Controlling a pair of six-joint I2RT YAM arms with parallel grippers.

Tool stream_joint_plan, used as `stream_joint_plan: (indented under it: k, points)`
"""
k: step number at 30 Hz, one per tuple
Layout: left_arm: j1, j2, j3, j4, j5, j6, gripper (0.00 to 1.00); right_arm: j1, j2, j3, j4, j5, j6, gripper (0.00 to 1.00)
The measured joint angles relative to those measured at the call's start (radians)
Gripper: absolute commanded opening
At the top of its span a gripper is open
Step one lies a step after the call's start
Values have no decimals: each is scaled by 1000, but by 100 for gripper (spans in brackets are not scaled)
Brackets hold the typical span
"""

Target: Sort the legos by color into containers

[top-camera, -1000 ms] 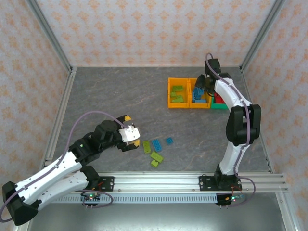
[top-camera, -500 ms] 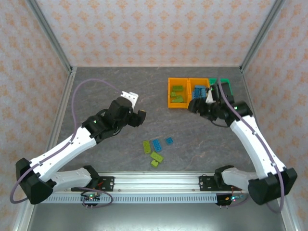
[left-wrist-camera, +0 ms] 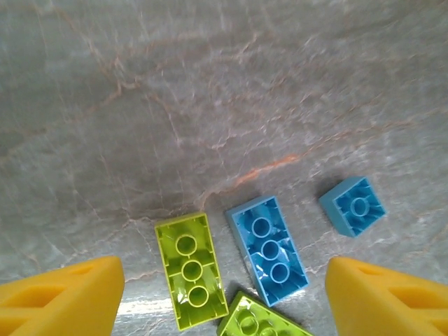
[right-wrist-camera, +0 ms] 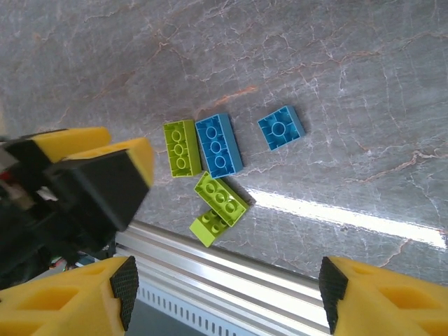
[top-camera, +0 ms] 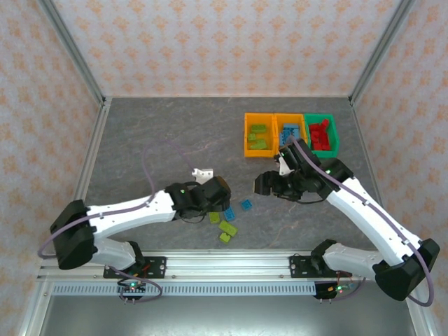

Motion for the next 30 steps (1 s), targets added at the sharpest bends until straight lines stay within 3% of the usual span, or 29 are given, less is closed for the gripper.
stream_joint_plan:
  k: [9, 17, 24, 30]
  points:
    - [-31, 169, -8, 18, -31, -131, 57, 0, 73, 0, 0, 16, -31, 72]
    - [-31, 215, -37, 35, -36, -158, 56, 0, 105, 0, 0, 15, -57, 72]
    - [-32, 270, -42, 72, -28, -167, 30, 0, 112, -18, 0, -5, -61, 72]
    - [-31, 231, -24, 57, -30, -143, 26, -5, 58, -57, -3, -51, -48, 72]
